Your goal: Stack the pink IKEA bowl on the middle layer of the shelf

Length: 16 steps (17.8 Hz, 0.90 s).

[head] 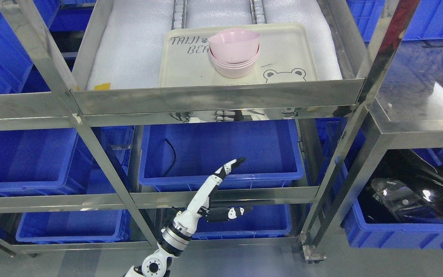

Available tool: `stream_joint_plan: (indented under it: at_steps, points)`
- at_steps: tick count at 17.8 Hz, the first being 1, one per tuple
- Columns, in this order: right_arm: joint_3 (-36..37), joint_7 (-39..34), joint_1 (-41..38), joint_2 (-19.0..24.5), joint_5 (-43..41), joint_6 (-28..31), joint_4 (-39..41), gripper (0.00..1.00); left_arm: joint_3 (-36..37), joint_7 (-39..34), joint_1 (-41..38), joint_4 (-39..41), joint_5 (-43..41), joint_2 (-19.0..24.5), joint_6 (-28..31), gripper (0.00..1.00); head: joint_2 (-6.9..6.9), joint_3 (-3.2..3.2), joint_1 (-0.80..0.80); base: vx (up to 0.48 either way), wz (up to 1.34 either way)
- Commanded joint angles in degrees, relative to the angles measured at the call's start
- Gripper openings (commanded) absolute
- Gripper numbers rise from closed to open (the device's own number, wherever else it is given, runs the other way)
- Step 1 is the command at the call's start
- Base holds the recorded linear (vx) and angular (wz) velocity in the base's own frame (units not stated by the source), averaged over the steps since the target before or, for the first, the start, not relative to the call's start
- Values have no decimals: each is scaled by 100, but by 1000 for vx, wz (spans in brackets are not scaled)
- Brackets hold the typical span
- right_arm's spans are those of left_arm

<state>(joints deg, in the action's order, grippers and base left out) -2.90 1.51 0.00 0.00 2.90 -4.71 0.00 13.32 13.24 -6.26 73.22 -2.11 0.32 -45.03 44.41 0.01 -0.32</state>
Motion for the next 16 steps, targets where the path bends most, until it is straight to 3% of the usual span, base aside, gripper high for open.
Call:
stream_joint_plan:
  at_steps: [1,6,10,16]
  points:
    - [0,-2,-123,-100,0,-3,100,100,-997,-454,-253,-609,367,68,168,100,0,0,0,0,0]
    - [0,-2,-123,-100,0,-3,100,100,-1007,-506,-288,997,1028,68,1915,100,0,0,0,0,0]
    - [0,-2,-123,-100,0,-3,100,100,-823,-559,-279,1896,1028,68,2700,100,0,0,0,0,0]
    - [0,-2,-123,-100,0,-3,100,100,-858,-1200,-253,1933,1028,68,2772,100,0,0,0,0,0]
